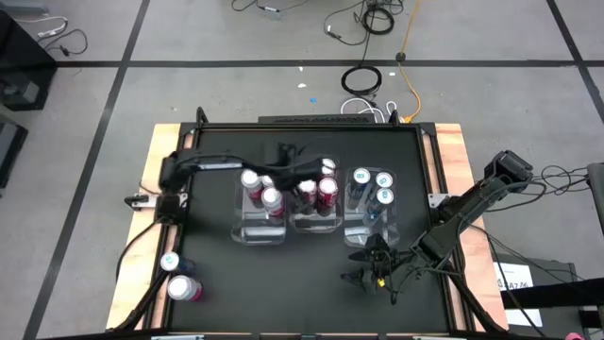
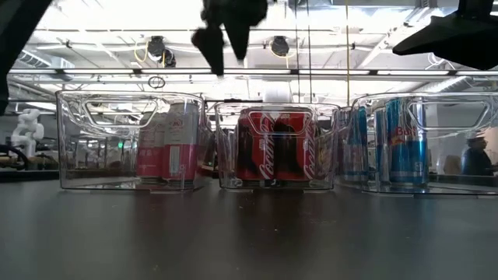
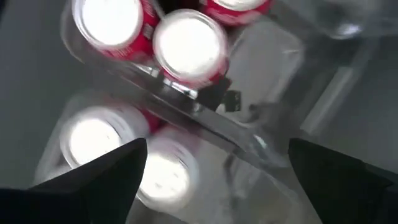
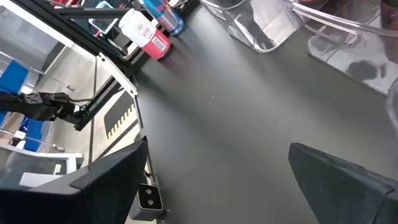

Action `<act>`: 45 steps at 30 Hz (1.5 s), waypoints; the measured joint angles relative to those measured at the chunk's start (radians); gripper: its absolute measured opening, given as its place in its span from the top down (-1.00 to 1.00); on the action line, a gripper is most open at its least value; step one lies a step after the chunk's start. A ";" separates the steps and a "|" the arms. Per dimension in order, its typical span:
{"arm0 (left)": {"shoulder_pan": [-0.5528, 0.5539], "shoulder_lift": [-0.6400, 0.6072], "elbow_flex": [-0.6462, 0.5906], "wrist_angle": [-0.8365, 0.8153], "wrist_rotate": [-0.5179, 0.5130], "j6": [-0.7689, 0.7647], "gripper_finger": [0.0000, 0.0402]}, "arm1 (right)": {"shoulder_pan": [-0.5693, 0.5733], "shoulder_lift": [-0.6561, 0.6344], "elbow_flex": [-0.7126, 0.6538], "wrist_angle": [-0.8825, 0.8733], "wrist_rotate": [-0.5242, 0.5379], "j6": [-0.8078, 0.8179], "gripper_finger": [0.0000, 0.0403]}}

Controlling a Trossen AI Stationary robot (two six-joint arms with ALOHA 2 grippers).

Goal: Sort soda cans
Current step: Put the white orange soda can into the middle left transparent bin

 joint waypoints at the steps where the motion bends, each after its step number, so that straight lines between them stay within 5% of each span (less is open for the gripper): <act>1: -0.021 -0.017 0.000 -0.005 0.000 -0.035 -0.99 | 0.000 0.000 0.000 0.000 0.000 -0.007 -0.91; 14: -0.344 -0.076 0.001 -0.056 -0.047 -0.524 -0.99 | 0.001 0.000 0.000 0.002 -0.131 -0.143 -0.91; 25: -0.598 -0.074 -0.012 -0.130 -0.186 -1.049 -0.99 | 0.001 0.000 0.000 0.002 -0.166 -0.206 -0.91; 37: -0.737 -0.075 -0.022 -0.127 -0.210 -1.216 -0.99 | 0.001 0.000 0.000 0.002 -0.184 -0.224 -0.91; 45: -0.817 -0.095 -0.185 -0.128 -0.122 -1.318 -0.99 | 0.001 0.000 0.000 0.006 -0.184 -0.222 -0.91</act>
